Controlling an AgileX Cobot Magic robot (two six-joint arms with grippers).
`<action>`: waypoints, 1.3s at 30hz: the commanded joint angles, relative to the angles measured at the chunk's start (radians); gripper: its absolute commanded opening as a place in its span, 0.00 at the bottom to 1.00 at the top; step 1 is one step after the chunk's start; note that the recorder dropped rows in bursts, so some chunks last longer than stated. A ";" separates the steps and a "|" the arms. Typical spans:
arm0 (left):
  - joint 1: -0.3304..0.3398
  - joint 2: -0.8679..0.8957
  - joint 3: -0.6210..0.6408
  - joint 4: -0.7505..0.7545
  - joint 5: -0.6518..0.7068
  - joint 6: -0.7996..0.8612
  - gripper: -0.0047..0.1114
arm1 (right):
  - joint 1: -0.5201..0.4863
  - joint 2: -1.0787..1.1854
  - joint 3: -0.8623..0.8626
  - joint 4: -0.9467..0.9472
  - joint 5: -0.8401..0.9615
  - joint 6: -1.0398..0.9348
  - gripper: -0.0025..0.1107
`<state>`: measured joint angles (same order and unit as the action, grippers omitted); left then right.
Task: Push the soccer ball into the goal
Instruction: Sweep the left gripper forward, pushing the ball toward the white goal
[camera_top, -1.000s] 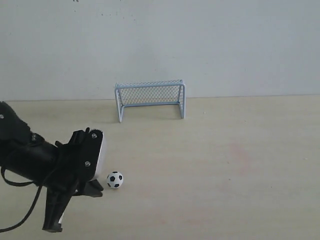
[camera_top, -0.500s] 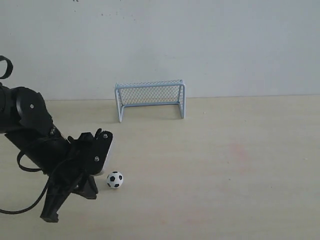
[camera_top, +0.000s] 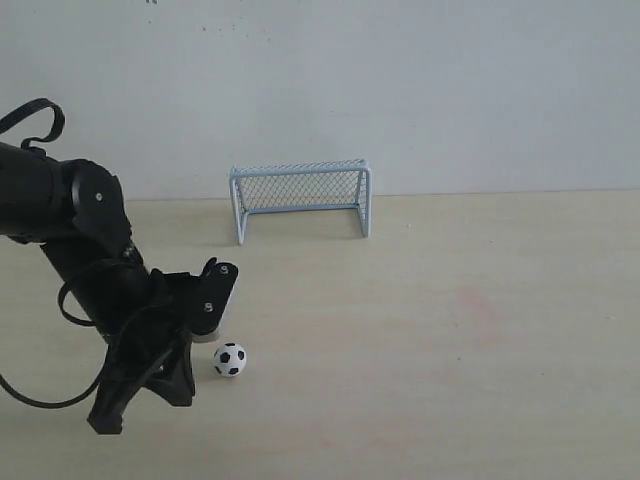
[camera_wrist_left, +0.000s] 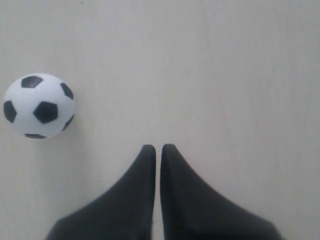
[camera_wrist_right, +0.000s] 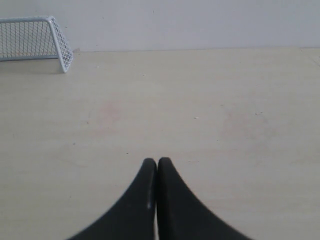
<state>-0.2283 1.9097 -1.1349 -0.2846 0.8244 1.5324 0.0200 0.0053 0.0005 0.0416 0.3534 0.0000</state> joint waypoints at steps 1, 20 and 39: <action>-0.005 0.028 -0.021 -0.002 0.003 -0.009 0.08 | 0.002 -0.005 -0.001 0.000 -0.007 0.000 0.02; -0.005 0.137 -0.145 -0.048 0.107 0.038 0.08 | 0.002 -0.005 -0.001 0.000 -0.007 0.000 0.02; -0.012 -0.115 -0.145 0.252 -0.804 -0.600 0.08 | 0.002 -0.005 -0.001 0.000 -0.007 0.000 0.02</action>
<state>-0.2321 1.8721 -1.2762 -0.0475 0.0955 0.9803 0.0200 0.0053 0.0005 0.0416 0.3534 0.0000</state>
